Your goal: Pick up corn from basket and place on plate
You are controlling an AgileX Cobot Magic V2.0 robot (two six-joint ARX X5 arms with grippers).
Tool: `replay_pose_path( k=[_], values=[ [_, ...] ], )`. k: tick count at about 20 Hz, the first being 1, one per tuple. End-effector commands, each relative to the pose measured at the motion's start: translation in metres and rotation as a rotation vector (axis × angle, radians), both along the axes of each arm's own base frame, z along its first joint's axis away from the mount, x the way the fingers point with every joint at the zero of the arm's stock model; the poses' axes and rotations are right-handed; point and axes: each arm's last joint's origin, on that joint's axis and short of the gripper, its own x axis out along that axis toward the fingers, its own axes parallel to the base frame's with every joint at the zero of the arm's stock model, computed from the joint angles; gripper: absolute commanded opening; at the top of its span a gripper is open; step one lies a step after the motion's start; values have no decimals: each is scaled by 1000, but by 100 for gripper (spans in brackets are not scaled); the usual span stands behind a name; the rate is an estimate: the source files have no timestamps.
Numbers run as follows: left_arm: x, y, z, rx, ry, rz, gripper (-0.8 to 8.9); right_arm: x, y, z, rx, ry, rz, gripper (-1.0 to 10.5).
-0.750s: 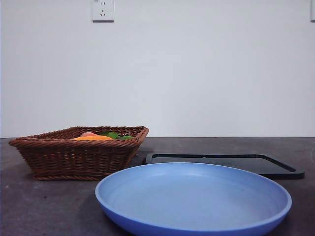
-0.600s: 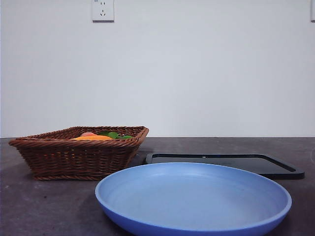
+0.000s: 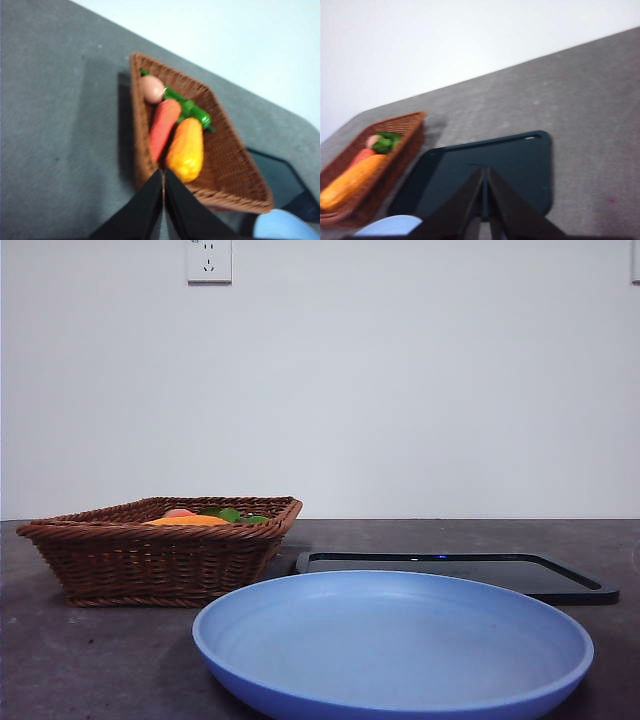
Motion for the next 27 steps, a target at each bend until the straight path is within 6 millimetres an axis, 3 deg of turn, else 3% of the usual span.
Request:
replay_pose_path(
  k=[1, 16, 24, 27],
  values=[
    [-3, -1, 18, -11, -16, -29, 7, -3, 1, 12, 20, 52, 16, 2],
    [-1, -7, 79, 101, 123, -308, 7, 9, 11, 77, -131, 269, 288, 2],
    [4, -18, 97, 157, 215, -453, 7, 24, 28, 103, -303, 402, 509, 2],
    [9, -23, 98, 166, 240, -506, 7, 30, 38, 102, -347, 439, 589, 2]
  ],
)
